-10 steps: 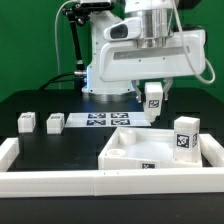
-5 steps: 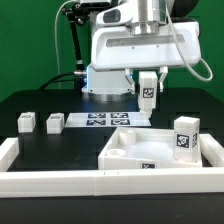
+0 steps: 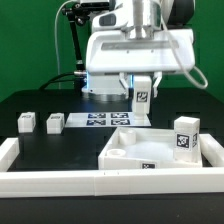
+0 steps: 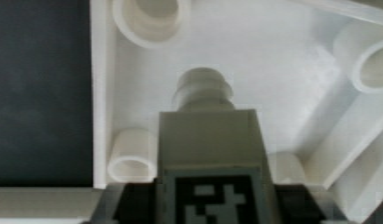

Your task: Assemble square table

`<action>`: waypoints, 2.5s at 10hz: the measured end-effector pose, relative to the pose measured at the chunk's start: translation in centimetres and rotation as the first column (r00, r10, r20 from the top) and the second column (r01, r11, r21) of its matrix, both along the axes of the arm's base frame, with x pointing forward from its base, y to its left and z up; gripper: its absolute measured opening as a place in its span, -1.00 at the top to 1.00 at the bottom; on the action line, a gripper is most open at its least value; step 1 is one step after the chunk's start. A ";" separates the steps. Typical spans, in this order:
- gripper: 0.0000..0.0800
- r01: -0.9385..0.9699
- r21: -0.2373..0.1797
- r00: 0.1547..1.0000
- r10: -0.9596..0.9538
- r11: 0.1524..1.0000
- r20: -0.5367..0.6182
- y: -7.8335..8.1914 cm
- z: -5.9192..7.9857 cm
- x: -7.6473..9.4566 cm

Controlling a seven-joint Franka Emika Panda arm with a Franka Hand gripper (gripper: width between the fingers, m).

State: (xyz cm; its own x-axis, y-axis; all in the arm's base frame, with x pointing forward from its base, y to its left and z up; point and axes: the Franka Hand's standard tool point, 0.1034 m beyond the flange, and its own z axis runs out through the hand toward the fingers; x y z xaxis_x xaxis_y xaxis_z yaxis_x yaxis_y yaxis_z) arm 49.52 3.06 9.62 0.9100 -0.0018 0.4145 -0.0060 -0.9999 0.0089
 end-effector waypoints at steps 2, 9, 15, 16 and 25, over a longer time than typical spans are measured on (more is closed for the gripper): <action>0.28 -0.008 -0.018 1.000 0.008 1.000 0.008 -1.4 -0.3 1.8; 0.28 0.001 -0.021 1.000 -0.001 1.000 0.010 -2.3 -0.5 3.5; 0.28 0.129 0.054 0.988 -0.124 0.990 -0.096 -4.3 0.1 6.3; 0.28 0.129 0.054 0.988 -0.123 0.990 -0.096 -4.3 0.1 6.3; 0.28 0.089 0.010 0.996 -0.089 0.996 0.015 -4.8 -0.9 7.9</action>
Offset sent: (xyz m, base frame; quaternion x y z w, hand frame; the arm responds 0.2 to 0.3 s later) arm 0.0433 -0.0178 0.0002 -0.0104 0.0006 -0.0184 0.9998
